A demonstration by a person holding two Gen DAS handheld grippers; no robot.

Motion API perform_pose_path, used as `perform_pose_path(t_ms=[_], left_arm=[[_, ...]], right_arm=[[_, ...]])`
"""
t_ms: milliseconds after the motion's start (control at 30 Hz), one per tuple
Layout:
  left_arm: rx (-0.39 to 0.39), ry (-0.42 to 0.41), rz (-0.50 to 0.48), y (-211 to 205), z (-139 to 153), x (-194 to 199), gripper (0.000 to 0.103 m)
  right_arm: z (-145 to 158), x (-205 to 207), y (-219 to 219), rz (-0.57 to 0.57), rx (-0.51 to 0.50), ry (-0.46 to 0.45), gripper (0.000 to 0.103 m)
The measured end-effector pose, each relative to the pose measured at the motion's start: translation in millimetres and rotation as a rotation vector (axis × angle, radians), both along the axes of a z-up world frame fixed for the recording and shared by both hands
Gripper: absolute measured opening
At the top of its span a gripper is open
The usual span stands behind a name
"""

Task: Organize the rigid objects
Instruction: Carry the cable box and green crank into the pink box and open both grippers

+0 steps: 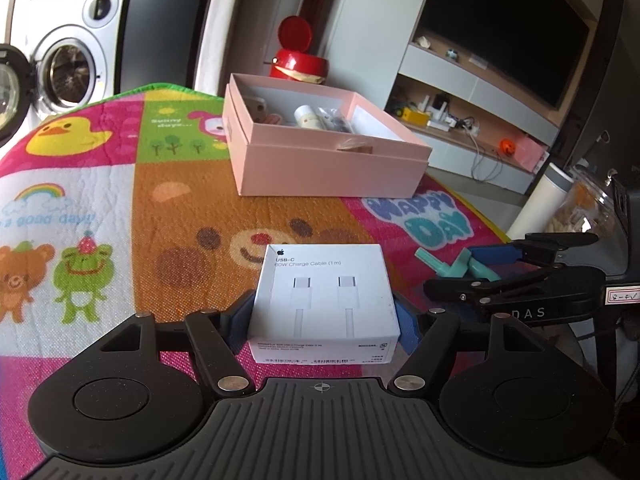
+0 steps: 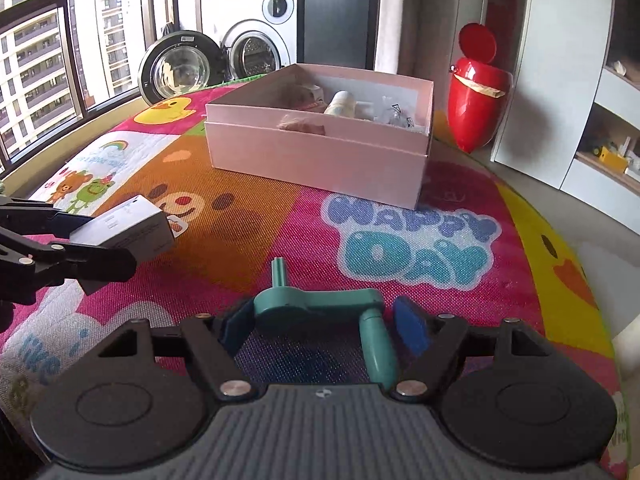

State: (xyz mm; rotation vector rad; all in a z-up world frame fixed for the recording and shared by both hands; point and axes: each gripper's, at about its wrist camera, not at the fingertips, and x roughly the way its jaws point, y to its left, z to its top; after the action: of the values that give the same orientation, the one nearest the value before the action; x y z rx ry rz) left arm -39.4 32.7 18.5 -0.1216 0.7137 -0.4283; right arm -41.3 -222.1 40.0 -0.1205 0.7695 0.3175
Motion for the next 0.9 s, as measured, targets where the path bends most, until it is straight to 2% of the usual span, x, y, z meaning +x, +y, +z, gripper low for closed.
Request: perform_pose_path(t_ms=[67,100,300,367,433,567,667,800,867,900], left_arm=[[0.001,0.002,0.0,0.1,-0.8,-0.3,0.075],[0.001,0.003,-0.001,-0.1,-1.2,-0.2,0.075],[0.017,-0.005,-0.028,-4.1,0.9,-0.4,0.075],[-0.003,-0.034,-0.031,-2.6,11.0,4.2,0.075],[-0.032,-0.09,-0.023,1.3,33.5,17.3,0.075],[-0.061,-0.269,-0.008,4.9,103.3,62.4,0.075],[-0.067,-0.354,-0.014,-2.4,148.5,108.6,0.075],[-0.053,-0.357,-0.01,-22.7,173.4,170.2,0.075],[-0.034,-0.318,-0.019,-34.2,164.6,199.0,0.075],[-0.019,-0.267,-0.03,-39.5,153.9,212.9,0.075]], right_arm=[[0.8,0.2,0.6,-0.003,-0.001,-0.001,0.075],[2.0,-0.9,0.6,0.006,-0.006,-0.005,0.071],[13.8,-14.5,-0.3,0.053,-0.021,-0.045,0.071],[27.6,-16.0,-2.3,0.058,-0.004,-0.086,0.071],[46.4,-11.6,-5.0,0.057,0.016,-0.139,0.071],[100.6,18.7,-11.2,0.037,0.063,-0.283,0.07],[127.9,47.8,-6.2,0.034,0.063,-0.377,0.07],[139.4,95.2,9.5,0.07,0.046,-0.413,0.071],[130.8,119.1,17.9,0.082,0.024,-0.368,0.074],[124.8,125.3,19.9,0.071,0.018,-0.344,0.075]])
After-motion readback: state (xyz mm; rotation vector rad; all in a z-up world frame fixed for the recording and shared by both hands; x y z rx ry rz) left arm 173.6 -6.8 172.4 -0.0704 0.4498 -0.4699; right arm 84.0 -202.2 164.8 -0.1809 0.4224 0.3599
